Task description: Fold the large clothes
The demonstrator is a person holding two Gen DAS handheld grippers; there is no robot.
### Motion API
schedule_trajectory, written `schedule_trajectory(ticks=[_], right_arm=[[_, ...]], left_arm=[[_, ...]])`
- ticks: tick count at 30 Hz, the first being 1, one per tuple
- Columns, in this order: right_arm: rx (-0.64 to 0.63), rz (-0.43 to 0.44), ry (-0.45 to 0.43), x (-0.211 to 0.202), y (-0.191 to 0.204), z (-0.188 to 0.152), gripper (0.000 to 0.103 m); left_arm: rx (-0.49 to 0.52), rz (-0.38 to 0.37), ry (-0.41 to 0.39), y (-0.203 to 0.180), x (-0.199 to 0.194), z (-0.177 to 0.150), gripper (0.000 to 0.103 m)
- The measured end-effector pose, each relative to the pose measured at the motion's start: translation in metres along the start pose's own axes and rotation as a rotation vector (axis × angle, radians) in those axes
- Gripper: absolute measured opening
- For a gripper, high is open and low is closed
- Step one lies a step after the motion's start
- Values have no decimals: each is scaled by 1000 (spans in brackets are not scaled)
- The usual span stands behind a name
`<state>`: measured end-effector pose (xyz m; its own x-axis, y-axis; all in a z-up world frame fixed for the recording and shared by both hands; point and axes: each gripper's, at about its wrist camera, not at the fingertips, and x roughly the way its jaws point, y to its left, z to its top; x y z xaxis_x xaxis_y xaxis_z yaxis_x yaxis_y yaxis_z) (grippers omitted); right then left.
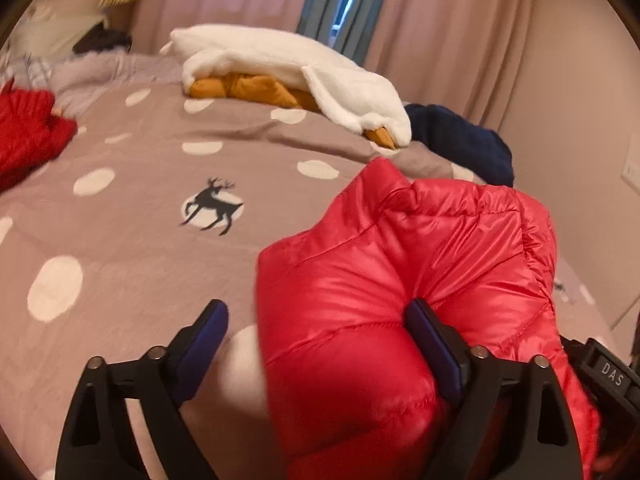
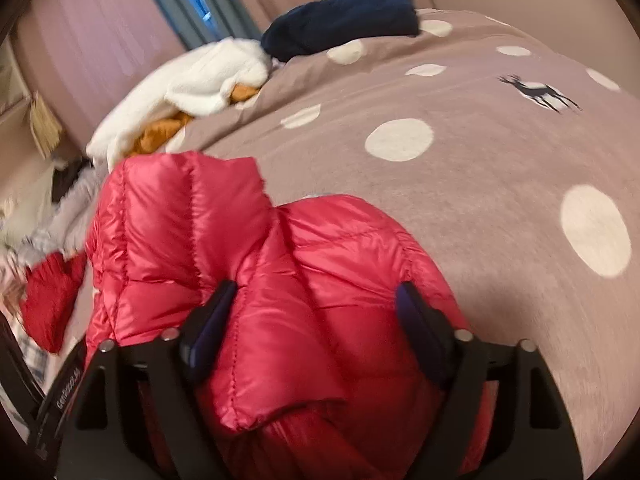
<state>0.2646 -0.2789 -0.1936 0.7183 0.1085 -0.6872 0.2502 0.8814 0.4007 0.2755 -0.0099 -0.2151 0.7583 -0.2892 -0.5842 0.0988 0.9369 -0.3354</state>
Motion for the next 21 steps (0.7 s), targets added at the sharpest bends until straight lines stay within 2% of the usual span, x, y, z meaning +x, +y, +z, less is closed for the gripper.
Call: schedule_trajectory(ticks=[3, 6, 8, 10, 12, 14, 15, 18, 21], right_arm=[[65, 56, -3, -17, -7, 2, 92], [128, 120, -10, -42, -13, 8, 100], [169, 191, -54, -65, -23, 12, 102], [220, 214, -64, -77, -36, 14, 102], [259, 218, -19, -78, -47, 13, 103], [316, 227, 69, -69, -63, 4, 103], [359, 241, 110, -63, -71, -3, 103], [510, 269, 232, -43, -86, -25, 103], [610, 372, 283, -30, -85, -40, 103]], left_arm=[[-90, -71, 60, 22, -19, 12, 92], [-260, -117, 25, 56, -41, 19, 98], [-359, -134, 2, 78, -49, 21, 102], [-437, -147, 52, 97, -43, 17, 102], [-510, -211, 185, 110, -23, 10, 102], [-575, -286, 345, 113, 2, -1, 102], [-591, -327, 400, 110, 12, -5, 102], [-623, -442, 472, 97, 31, -16, 102], [-591, -441, 421, 81, 33, -20, 102]])
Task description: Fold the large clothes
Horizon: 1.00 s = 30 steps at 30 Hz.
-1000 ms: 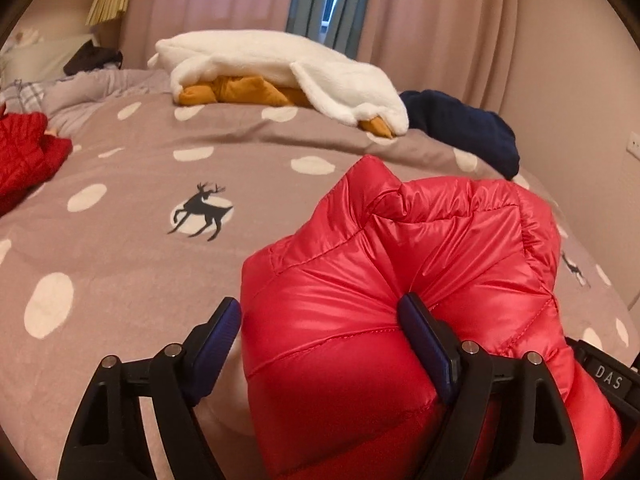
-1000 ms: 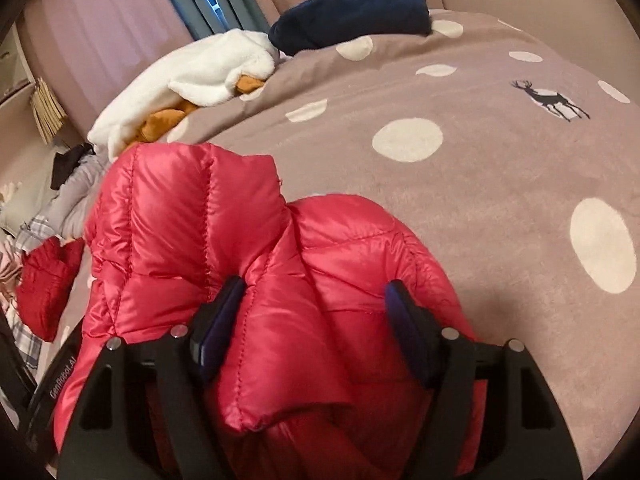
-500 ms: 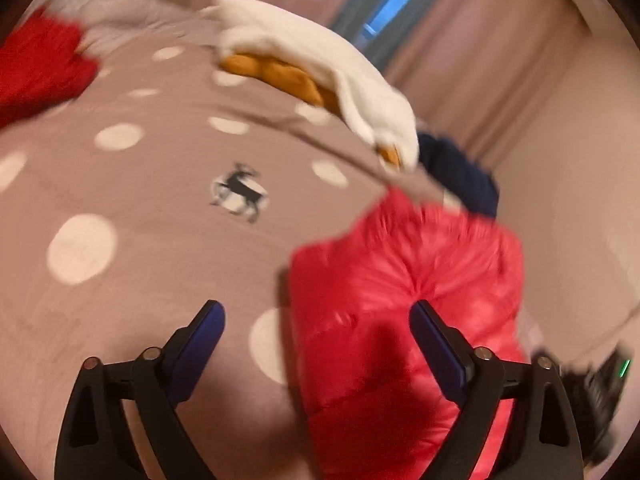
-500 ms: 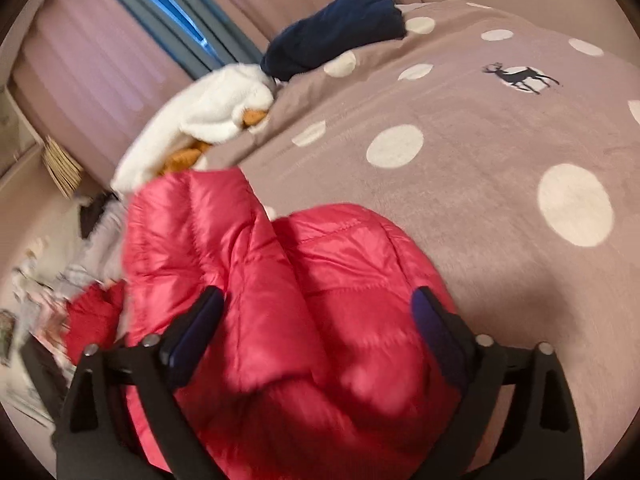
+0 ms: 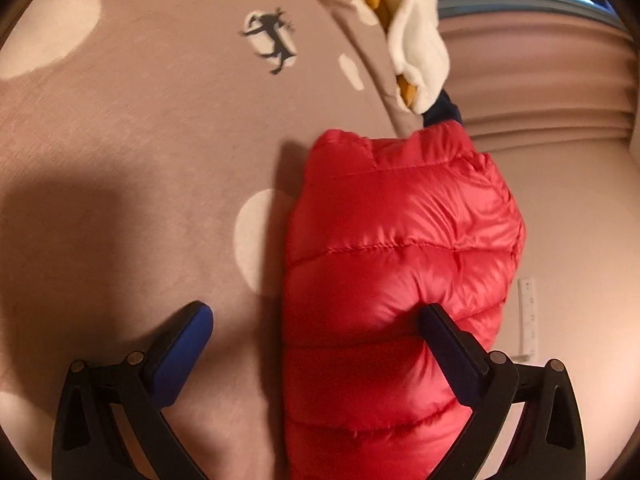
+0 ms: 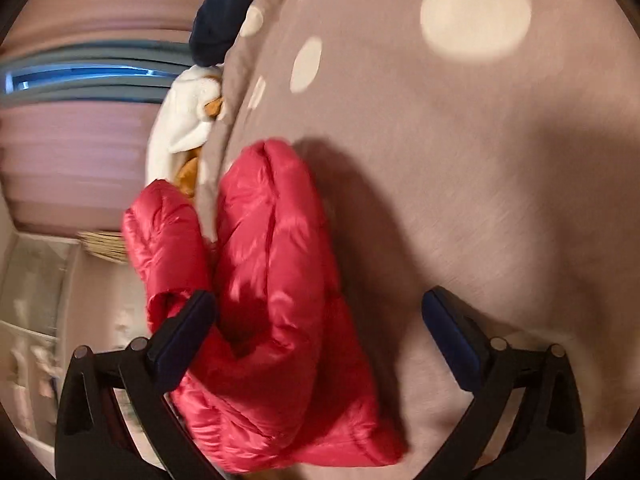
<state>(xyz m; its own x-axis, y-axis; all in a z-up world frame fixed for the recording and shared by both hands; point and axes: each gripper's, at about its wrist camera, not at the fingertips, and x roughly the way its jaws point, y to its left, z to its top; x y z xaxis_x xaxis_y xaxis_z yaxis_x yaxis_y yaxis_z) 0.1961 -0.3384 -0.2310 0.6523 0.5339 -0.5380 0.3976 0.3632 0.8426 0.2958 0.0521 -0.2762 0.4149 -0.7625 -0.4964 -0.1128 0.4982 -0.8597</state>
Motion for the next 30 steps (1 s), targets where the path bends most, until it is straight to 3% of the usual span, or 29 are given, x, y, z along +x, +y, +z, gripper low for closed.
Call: schedule_trajectory(ticks=[2, 6, 8, 12, 17, 22, 30], right_arm=[[-3, 49, 46, 11, 5, -4, 103], [39, 147, 122, 32, 6, -12, 103], [35, 149, 109, 37, 10, -15, 100], [-7, 144, 124, 48, 16, -19, 66], [-71, 143, 69, 48, 24, -27, 50], [-212, 182, 29, 31, 51, -37, 44], [-370, 314, -18, 15, 110, -49, 43]], left_arm=[[44, -40, 5, -7, 6, -5, 102], [22, -237, 181, -14, 37, -11, 102], [58, -208, 156, -21, 45, -15, 102], [79, -189, 136, -29, 55, -20, 99], [112, -142, 106, -46, 53, -28, 89], [197, -139, 27, -78, 34, -37, 88], [345, -221, -92, -137, -26, -54, 88]])
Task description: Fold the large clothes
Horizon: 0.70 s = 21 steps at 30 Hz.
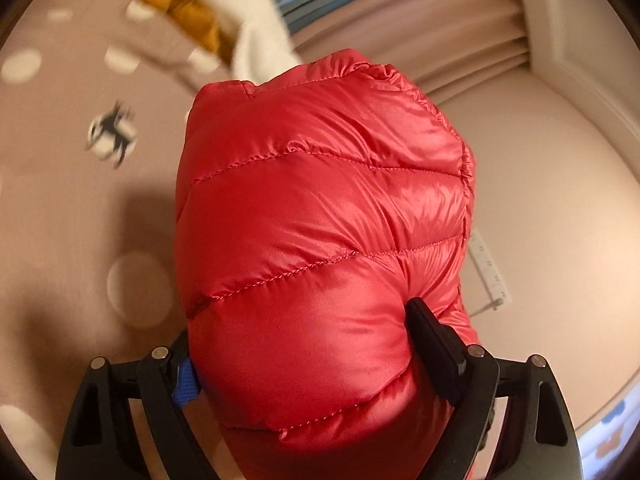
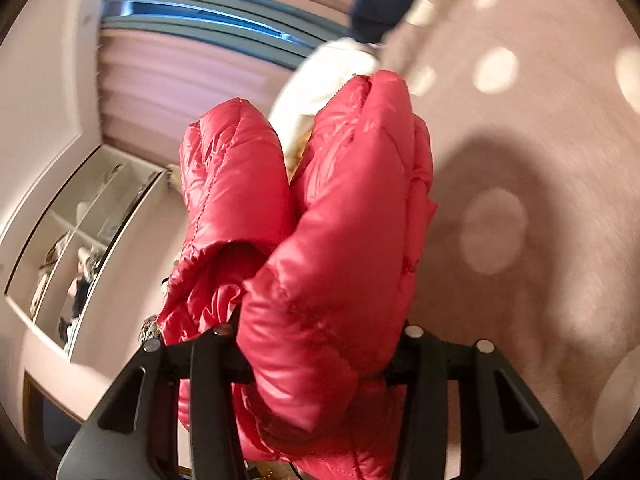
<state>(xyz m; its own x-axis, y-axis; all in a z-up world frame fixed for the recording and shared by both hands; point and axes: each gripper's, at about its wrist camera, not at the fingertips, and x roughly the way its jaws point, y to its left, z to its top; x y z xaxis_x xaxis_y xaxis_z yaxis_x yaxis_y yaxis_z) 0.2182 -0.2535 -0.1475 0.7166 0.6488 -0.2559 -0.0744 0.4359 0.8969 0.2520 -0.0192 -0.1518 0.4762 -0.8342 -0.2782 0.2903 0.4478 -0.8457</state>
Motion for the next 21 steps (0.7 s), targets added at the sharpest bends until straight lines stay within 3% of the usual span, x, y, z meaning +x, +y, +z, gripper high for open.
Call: schedule_trajectory(ticks=[4, 7, 12, 17, 21], right_arm=[[-81, 47, -18, -11, 36, 4, 43], [-121, 99, -24, -15, 60, 3, 43], [-143, 161, -9, -5, 92, 0, 44], [-199, 212, 18, 1, 122, -8, 46], [-235, 205, 25, 20, 133, -3, 46]], left_arm=[[64, -20, -48, -37, -35, 3, 88], [91, -45, -101, -44, -83, 6, 88], [126, -50, -176, -67, -118, 9, 88], [134, -82, -250, -60, -151, 11, 88], [128, -63, -282, -44, -145, 26, 88]])
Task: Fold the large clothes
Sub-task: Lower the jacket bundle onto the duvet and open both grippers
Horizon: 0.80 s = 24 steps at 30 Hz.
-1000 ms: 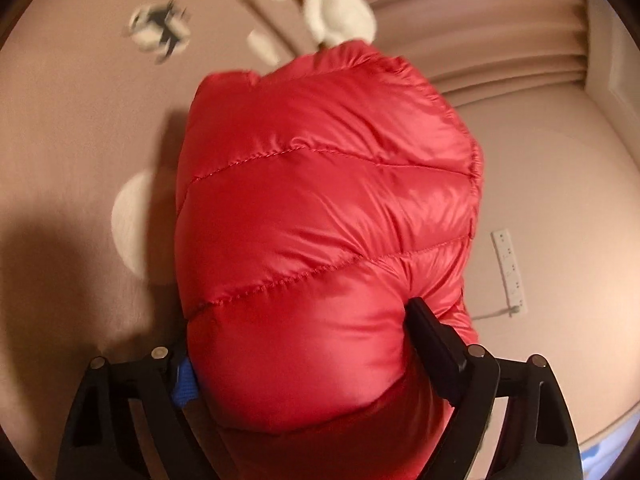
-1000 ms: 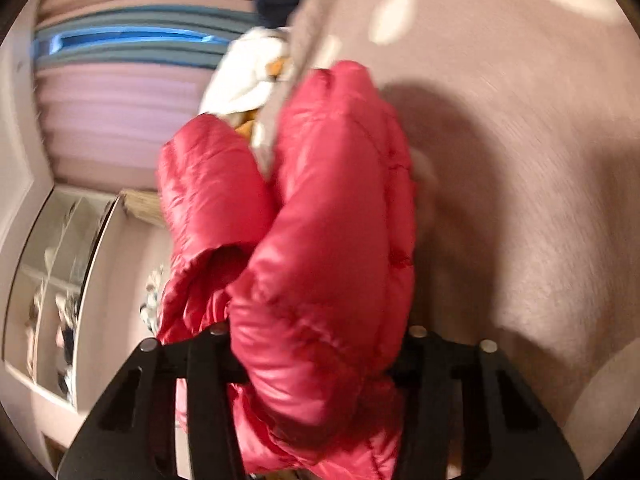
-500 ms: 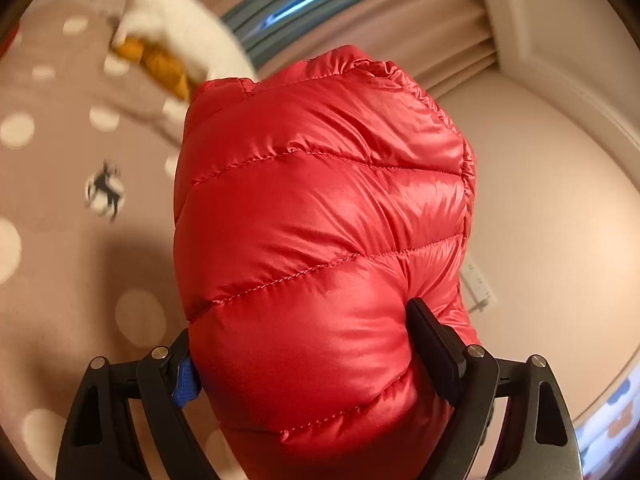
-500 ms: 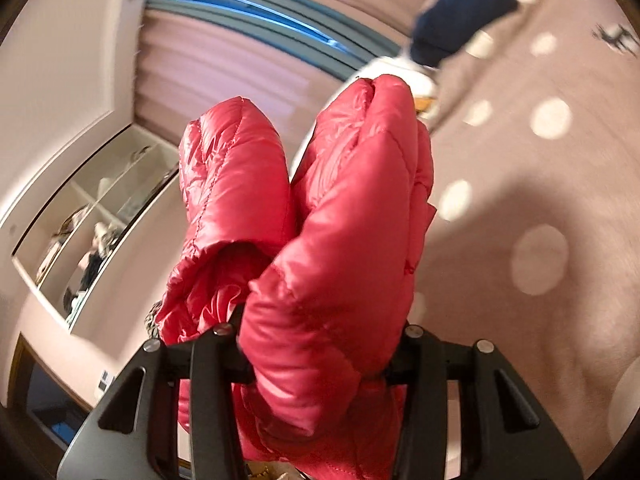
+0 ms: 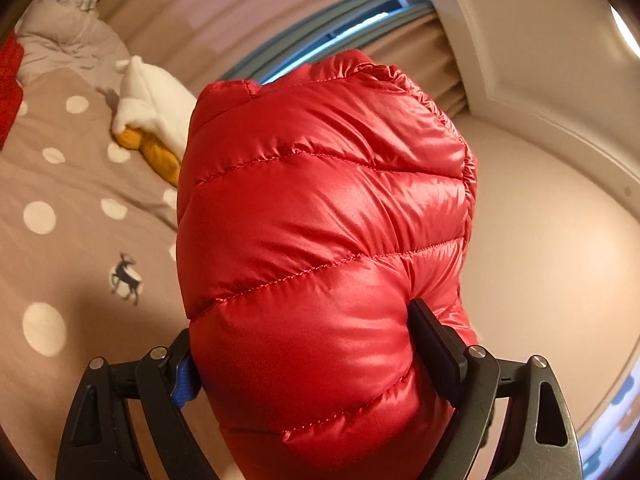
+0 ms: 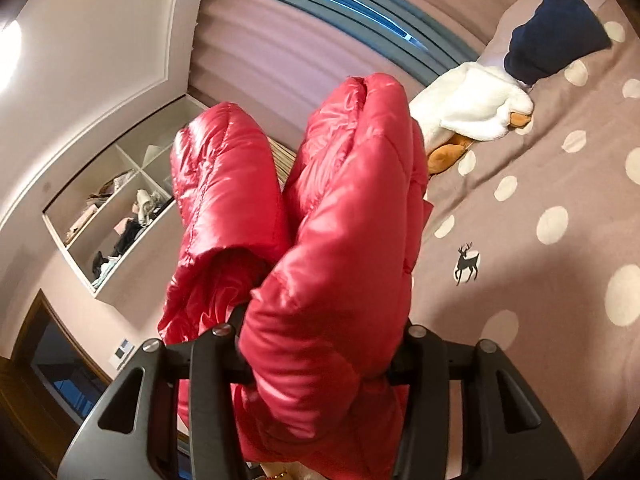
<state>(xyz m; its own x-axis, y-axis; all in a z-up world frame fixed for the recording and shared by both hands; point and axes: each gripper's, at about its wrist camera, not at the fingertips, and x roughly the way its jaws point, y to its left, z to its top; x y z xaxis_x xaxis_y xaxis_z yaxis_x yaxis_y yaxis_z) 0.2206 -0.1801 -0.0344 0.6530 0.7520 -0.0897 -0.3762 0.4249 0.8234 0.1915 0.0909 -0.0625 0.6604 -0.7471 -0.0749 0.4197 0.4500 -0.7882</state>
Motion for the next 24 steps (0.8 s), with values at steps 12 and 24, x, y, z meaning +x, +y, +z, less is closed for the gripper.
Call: schedule_trajectory(ticks=[12, 24], right_arm=[[47, -342, 63, 98, -136, 3, 41], [181, -529, 136, 103, -230, -27, 61]], left_arm=[[-93, 388, 236, 172, 111, -23, 88], [-190, 470, 252, 177, 99, -33, 91]])
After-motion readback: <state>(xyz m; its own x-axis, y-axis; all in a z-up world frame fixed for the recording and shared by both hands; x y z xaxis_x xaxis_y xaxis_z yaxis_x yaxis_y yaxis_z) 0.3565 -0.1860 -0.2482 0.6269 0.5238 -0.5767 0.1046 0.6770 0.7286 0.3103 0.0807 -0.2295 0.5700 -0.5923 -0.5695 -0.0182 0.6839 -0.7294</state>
